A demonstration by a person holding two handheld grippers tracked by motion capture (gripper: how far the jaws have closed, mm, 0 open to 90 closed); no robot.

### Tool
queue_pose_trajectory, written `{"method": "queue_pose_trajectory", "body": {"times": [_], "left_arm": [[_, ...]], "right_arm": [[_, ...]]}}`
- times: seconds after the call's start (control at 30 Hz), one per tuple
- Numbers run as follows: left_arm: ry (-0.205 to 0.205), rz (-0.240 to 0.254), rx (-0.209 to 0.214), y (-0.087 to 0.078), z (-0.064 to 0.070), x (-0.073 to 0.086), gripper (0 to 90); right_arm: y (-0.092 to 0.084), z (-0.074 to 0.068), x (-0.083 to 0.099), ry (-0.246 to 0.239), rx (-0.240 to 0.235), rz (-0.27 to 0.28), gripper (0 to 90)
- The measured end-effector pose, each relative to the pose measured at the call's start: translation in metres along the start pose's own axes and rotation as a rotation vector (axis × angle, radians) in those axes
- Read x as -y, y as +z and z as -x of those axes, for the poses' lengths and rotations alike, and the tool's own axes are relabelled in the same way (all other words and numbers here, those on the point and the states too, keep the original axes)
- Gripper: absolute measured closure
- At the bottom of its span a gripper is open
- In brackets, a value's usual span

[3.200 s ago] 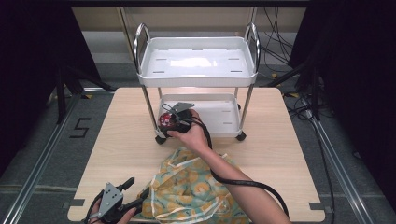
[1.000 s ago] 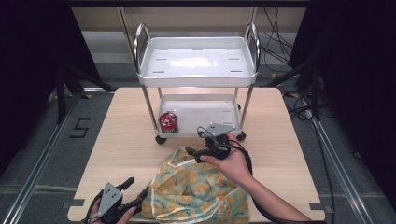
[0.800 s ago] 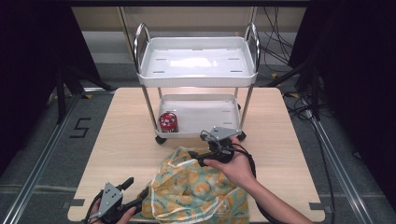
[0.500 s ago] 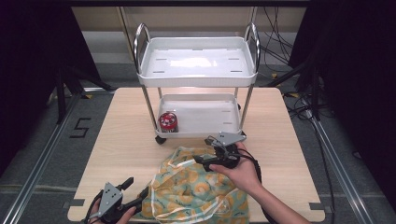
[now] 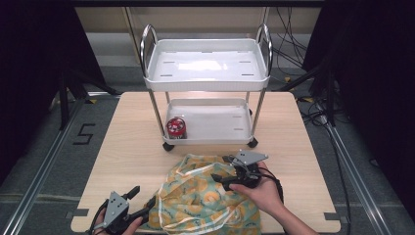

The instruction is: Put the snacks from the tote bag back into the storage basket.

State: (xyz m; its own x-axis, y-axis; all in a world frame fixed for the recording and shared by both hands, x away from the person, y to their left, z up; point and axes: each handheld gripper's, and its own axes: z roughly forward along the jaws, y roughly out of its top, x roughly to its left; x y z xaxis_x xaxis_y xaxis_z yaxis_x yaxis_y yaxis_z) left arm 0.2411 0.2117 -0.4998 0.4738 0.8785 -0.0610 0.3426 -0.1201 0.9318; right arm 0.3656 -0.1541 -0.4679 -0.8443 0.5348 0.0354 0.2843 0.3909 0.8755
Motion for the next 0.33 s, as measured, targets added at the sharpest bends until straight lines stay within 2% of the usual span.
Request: {"method": "queue_pose_trajectory", "body": {"times": [0.13, 0.17, 0.23, 0.33], "left_arm": [[0.006, -0.001, 0.004, -0.0008, -0.0012, 0.0000, 33.2], [-0.002, -0.001, 0.000, -0.0007, -0.0010, 0.0003, 33.2], [-0.011, 0.003, 0.001, -0.0001, -0.0005, 0.0004, 33.2], [-0.003, -0.006, -0.001, -0.0008, -0.0010, 0.0005, 33.2]], "right_arm": [[-0.0025, -0.0008, -0.0009, -0.016, -0.001, 0.020, 25.0], [-0.0023, -0.0009, -0.0009, -0.021, 0.005, 0.036, 25.0], [-0.0036, -0.0005, -0.0012, -0.026, -0.004, 0.035, 25.1], [-0.0042, -0.0006, 0.0006, -0.021, 0.005, 0.036, 25.0]]}}
